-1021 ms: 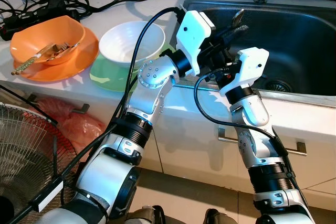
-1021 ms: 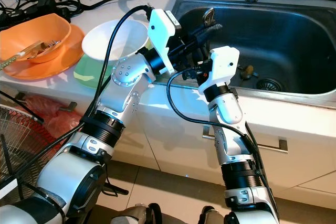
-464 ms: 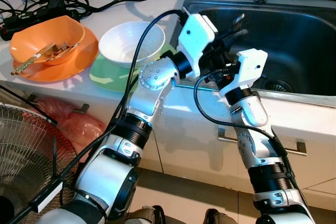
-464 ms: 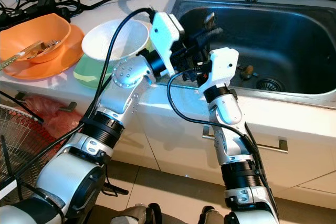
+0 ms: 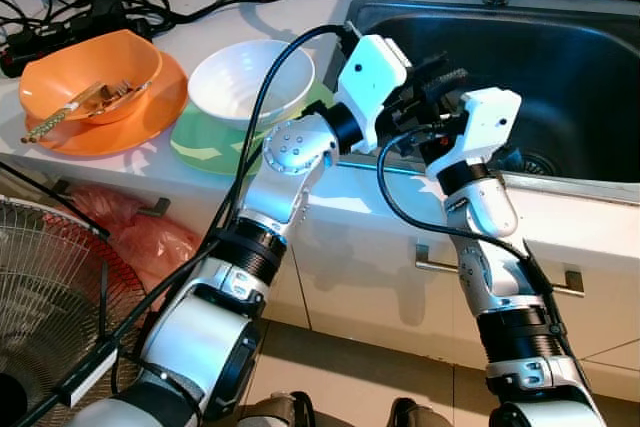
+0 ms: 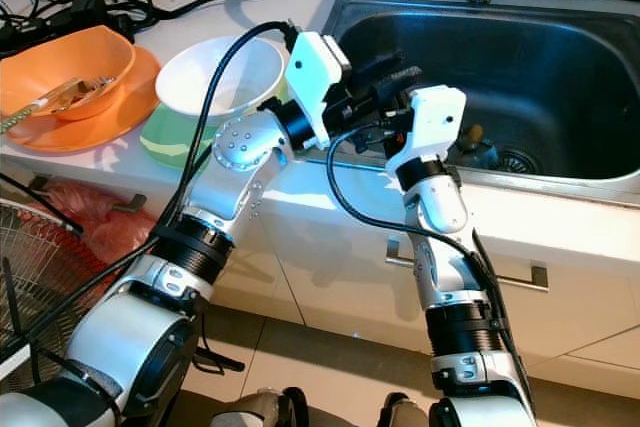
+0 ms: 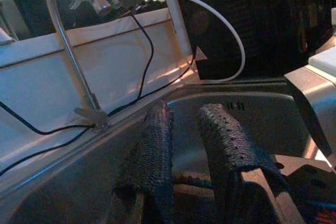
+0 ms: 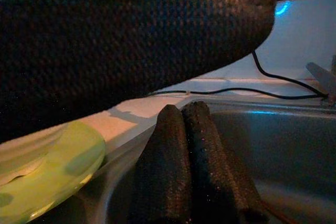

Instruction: Kitchen organization

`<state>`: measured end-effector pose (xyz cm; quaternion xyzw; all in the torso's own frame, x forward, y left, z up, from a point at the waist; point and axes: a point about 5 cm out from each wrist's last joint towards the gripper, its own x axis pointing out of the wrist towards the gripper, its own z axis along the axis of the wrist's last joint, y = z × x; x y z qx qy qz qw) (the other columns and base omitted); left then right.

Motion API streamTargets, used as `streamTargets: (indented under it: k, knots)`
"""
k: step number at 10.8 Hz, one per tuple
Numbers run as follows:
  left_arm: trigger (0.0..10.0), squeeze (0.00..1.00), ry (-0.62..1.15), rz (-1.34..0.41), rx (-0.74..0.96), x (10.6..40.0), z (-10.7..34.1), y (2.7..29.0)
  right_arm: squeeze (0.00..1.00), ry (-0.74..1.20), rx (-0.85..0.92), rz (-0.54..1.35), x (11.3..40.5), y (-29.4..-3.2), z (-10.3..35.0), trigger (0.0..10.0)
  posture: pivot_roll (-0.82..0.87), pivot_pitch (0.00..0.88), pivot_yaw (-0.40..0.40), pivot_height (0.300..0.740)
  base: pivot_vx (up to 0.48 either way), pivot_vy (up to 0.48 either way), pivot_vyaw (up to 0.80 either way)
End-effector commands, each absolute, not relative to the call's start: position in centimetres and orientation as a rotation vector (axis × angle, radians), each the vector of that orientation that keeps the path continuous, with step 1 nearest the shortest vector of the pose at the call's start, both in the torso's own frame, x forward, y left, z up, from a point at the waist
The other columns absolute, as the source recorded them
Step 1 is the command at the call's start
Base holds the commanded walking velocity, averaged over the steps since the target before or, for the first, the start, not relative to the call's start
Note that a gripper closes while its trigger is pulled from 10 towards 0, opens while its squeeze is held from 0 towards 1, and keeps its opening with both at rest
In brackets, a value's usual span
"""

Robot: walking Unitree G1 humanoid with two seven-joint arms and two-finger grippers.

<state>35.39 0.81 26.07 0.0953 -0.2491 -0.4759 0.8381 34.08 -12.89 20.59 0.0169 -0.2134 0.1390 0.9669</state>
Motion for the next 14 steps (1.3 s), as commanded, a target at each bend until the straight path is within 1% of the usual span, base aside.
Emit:
streamTargets:
  k: [1, 3, 4, 7, 9, 11, 12, 14]
  knots:
    - [10.0, 1.00, -0.525, -1.003, 0.195, 35.3, 26.0, 1.0, 0.00, -0.424, 0.034, 0.282, 34.2, -12.7, 20.6, 10.0, 0.02, 0.137, 0.112, 0.740, 0.000, 0.000, 0.00]
    - [10.0, 1.00, -0.531, -0.994, 0.186, 35.3, 26.0, 1.1, 0.00, -0.423, 0.036, 0.281, 34.2, -12.7, 20.5, 10.0, 0.02, 0.138, 0.112, 0.740, 0.000, 0.000, 0.00]
    - [10.0, 0.00, -0.544, -0.971, 0.186, 35.5, 26.3, 1.3, 0.00, -0.419, 0.032, 0.273, 34.3, -12.8, 20.5, 10.0, 0.02, 0.142, 0.111, 0.740, 0.000, 0.000, 0.00]
    - [10.0, 0.00, -0.578, -0.874, 0.162, 35.9, 26.9, 2.7, 0.00, -0.403, 0.023, 0.217, 34.5, -13.6, 20.1, 10.0, 0.02, 0.147, 0.110, 0.740, 0.000, 0.000, 0.00]
    - [10.0, 0.00, -0.612, -0.765, 0.146, 36.2, 27.5, 4.4, 0.00, -0.389, 0.015, 0.148, 34.8, -14.5, 19.9, 10.0, 0.03, 0.150, 0.109, 0.740, 0.000, 0.000, 0.00]
    - [10.0, 0.00, -0.700, -0.689, 0.186, 35.8, 28.3, 5.5, 0.00, -0.376, -0.006, 0.099, 35.0, -15.0, 19.6, 10.0, 0.03, 0.152, 0.104, 0.740, 0.000, 0.000, 0.00]
    - [10.0, 0.00, -0.703, -0.671, 0.194, 35.4, 28.7, 5.8, 0.00, -0.368, -0.013, 0.068, 35.1, -15.5, 19.5, 10.0, 0.03, 0.152, 0.103, 0.740, 0.000, 0.000, 0.00]
    - [10.0, 0.00, -0.679, -0.611, 0.195, 35.7, 29.1, 6.6, 0.00, -0.359, -0.031, 0.035, 35.2, -16.3, 19.4, 10.0, 0.04, 0.156, 0.100, 0.740, 0.000, 0.000, 0.00]
